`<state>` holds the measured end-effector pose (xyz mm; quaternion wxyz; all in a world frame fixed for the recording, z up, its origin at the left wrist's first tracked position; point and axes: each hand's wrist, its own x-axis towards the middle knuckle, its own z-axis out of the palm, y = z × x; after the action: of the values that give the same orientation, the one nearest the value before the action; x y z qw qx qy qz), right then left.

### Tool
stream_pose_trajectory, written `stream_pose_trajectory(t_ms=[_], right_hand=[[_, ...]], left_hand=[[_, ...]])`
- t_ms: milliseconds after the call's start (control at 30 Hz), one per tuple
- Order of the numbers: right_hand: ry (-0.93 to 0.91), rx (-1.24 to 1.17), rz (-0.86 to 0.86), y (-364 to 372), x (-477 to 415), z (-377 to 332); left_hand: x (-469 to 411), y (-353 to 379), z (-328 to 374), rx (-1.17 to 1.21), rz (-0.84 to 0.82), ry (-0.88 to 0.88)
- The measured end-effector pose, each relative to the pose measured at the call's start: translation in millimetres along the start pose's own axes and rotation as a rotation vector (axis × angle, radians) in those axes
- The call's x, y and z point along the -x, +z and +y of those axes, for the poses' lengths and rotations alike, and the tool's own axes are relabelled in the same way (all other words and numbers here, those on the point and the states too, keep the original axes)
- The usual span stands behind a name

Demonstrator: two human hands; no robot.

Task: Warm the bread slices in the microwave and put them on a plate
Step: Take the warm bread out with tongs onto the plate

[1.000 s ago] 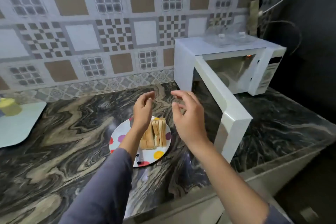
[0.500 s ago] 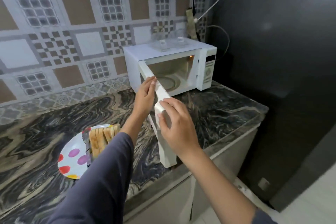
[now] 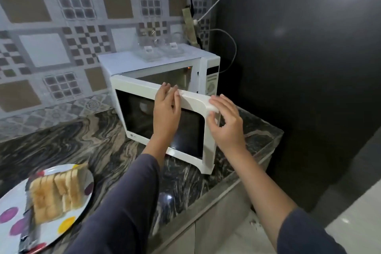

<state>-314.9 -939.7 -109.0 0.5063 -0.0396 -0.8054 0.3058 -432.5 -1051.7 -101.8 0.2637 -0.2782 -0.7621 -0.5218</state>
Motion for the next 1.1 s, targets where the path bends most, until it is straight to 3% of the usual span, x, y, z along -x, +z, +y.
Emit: stream_pose_trajectory(t_ms=[200, 533, 900, 1100], right_hand=[[0.105, 0.023, -0.049, 22, -69, 80], [0.078, -0.098, -0.160, 88, -146, 163], [-0.293, -0.147, -0.348, 134, -208, 237], [-0.453, -0.168, -0.326, 140, -219, 251]], left_hand=[[-41, 70, -26, -0.203, 0.133, 0.142], [-94, 124, -83, -0.666, 0.243, 0.269], [-127, 160, -102, -0.918, 0.352, 0.139], [-126, 162, -99, -0.985, 0.332, 0.089]])
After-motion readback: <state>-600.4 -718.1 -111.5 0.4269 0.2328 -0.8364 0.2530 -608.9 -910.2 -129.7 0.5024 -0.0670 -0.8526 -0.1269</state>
